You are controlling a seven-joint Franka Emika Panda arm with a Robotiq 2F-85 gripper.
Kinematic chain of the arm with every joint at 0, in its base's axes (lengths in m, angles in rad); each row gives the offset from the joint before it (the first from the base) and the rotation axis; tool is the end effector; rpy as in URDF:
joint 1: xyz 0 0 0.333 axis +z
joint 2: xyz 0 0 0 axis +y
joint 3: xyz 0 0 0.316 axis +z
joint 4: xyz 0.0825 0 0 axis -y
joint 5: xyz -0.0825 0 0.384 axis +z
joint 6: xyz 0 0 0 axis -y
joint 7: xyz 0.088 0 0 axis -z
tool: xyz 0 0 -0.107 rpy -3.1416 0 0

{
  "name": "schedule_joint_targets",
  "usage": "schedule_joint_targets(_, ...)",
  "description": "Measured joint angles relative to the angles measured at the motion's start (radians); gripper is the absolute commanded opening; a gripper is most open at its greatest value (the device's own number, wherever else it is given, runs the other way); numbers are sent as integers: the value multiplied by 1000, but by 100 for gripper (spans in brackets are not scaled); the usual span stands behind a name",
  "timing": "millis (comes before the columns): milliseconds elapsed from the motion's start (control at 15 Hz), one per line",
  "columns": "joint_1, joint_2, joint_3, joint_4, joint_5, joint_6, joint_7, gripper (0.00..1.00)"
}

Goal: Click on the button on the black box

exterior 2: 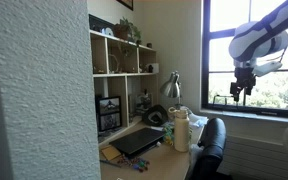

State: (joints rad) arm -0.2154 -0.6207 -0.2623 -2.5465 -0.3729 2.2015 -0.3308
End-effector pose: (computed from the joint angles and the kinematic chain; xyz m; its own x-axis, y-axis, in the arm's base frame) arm 0.3383 -0.1965 0.4950 0.9816 0.0833 0.1717 0.0354 -0.9635 0.2653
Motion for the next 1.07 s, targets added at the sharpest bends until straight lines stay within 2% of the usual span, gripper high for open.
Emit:
schedule_joint_targets(667, 9, -1, 5, -1, 3, 0, -1, 100)
schedule_joint_targets(800, 46, -12, 27, -4, 12, 0, -11, 100)
schedule_joint_targets(1067, 187, -70, 128, -12, 79, -3, -28, 100)
